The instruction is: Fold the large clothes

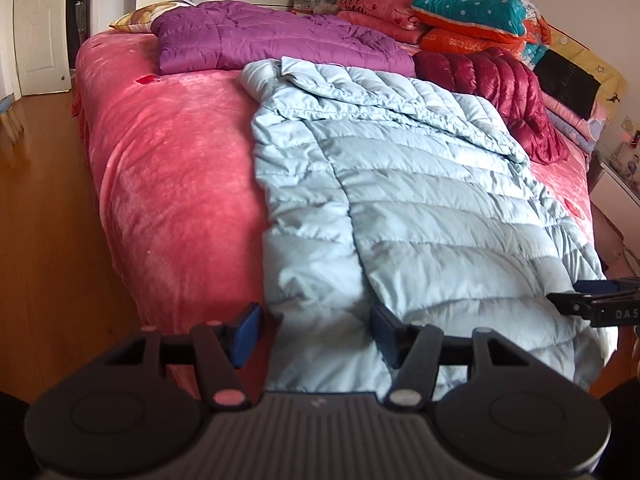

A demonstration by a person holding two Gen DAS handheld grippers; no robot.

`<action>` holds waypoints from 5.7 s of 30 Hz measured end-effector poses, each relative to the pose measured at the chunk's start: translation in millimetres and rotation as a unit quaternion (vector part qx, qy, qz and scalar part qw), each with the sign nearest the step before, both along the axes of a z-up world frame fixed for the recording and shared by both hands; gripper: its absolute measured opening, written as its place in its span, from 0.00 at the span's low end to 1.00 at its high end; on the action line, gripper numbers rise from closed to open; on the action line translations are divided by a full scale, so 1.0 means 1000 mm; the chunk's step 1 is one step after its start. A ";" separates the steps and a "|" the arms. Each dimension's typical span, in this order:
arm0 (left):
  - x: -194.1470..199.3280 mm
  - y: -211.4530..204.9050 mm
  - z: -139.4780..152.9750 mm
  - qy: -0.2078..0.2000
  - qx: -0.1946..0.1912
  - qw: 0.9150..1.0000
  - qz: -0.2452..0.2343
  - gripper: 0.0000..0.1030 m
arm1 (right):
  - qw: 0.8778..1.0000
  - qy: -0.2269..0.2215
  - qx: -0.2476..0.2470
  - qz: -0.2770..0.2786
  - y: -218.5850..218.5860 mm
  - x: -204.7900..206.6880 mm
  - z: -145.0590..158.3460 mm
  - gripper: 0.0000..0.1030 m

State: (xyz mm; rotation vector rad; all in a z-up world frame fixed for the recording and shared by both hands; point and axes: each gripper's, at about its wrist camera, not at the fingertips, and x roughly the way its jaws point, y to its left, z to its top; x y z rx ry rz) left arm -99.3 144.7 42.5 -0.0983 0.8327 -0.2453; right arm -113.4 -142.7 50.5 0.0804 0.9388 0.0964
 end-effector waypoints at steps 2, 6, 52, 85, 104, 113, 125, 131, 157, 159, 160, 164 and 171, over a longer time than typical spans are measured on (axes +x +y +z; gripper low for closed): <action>-0.004 -0.002 -0.001 0.001 0.000 1.000 -0.004 0.58 | 1.000 0.002 0.028 -0.012 -0.012 -0.010 0.007 1.00; -0.007 -0.004 -0.004 0.001 0.002 1.000 -0.005 0.58 | 0.996 -0.027 0.062 -0.058 -0.049 -0.037 0.026 1.00; -0.007 -0.019 -0.006 -0.005 -0.026 0.996 -0.084 0.05 | 0.956 0.009 0.262 -0.128 -0.149 -0.010 -0.013 0.14; 0.187 0.052 0.029 -0.012 -0.476 0.876 0.079 0.03 | 0.788 -0.174 0.552 -0.210 -0.169 0.126 0.014 0.11; 0.256 0.061 0.005 -0.048 -0.468 0.872 0.135 0.33 | 0.778 -0.174 0.557 -0.233 -0.171 0.214 -0.024 0.80; 0.249 0.074 0.024 -0.149 -0.446 0.868 0.158 0.54 | 0.777 -0.236 0.536 -0.230 -0.171 0.216 -0.005 1.00; 0.242 0.010 0.060 -0.208 -0.273 0.939 -0.021 0.58 | 0.881 -0.309 0.332 -0.133 -0.122 0.221 0.057 1.00; 0.237 -0.038 0.060 -0.226 -0.087 0.967 -0.082 0.58 | 0.962 -0.262 0.068 -0.036 -0.036 0.248 0.051 1.00; 0.306 -0.031 0.003 -0.118 -0.031 0.992 0.029 0.61 | 0.978 -0.168 -0.026 -0.122 -0.056 0.329 -0.004 1.00; 0.307 -0.034 -0.001 -0.124 -0.032 0.991 0.026 0.61 | 0.980 -0.157 -0.031 -0.116 -0.058 0.337 -0.013 1.00; 0.308 -0.035 -0.003 -0.127 -0.031 0.991 0.025 0.62 | 0.981 -0.153 -0.033 -0.114 -0.058 0.339 -0.015 1.00; 0.310 -0.039 -0.008 -0.134 -0.026 0.990 0.022 0.63 | 0.983 -0.147 -0.033 -0.109 -0.062 0.344 -0.028 1.00; 0.313 -0.046 -0.016 -0.141 -0.012 0.990 0.013 0.63 | 0.981 -0.154 -0.049 -0.107 -0.058 0.348 -0.036 1.00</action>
